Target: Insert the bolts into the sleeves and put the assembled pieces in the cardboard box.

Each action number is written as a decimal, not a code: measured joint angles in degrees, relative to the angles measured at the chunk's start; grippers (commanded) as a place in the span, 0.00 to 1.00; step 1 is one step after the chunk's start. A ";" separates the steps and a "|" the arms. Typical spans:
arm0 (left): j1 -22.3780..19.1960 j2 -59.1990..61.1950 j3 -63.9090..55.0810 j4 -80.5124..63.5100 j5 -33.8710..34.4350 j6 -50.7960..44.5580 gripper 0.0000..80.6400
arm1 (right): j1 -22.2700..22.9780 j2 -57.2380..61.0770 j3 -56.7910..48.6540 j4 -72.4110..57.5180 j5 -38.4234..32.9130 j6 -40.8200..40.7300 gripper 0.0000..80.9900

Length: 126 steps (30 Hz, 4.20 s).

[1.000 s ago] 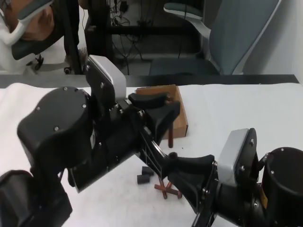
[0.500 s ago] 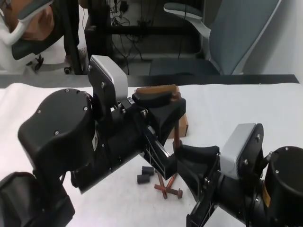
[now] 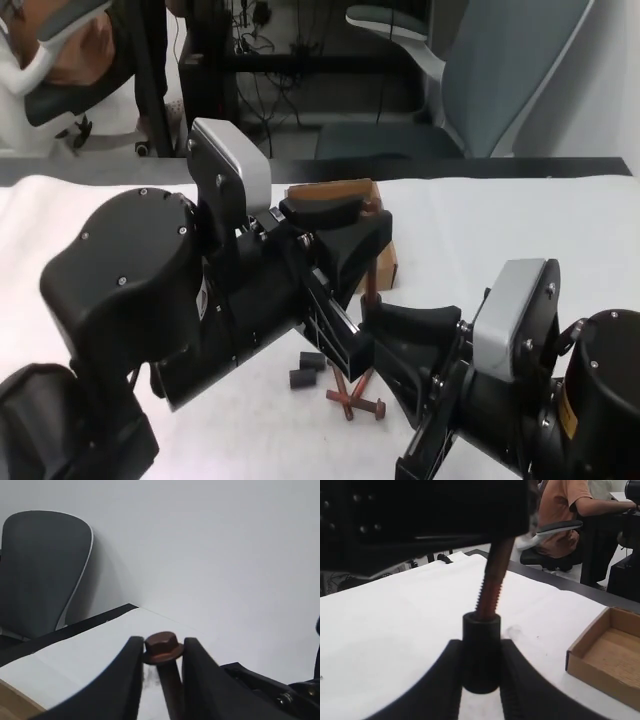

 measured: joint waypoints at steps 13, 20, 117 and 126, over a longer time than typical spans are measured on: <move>0.00 0.00 -0.17 6.20 2.60 -0.18 0.87 | -2.54 0.13 -5.32 6.13 7.98 -0.25 0.01; 0.00 -2.26 0.03 4.59 3.50 -0.18 0.87 | -7.22 0.29 -9.10 16.09 8.43 -2.16 0.01; 7.63 37.58 -36.17 75.10 -11.60 65.35 0.56 | -24.67 22.81 -38.39 61.06 5.36 38.61 0.77; 7.63 38.30 -36.69 75.49 -11.54 64.52 0.02 | -23.55 21.50 -38.30 66.73 7.18 38.63 0.77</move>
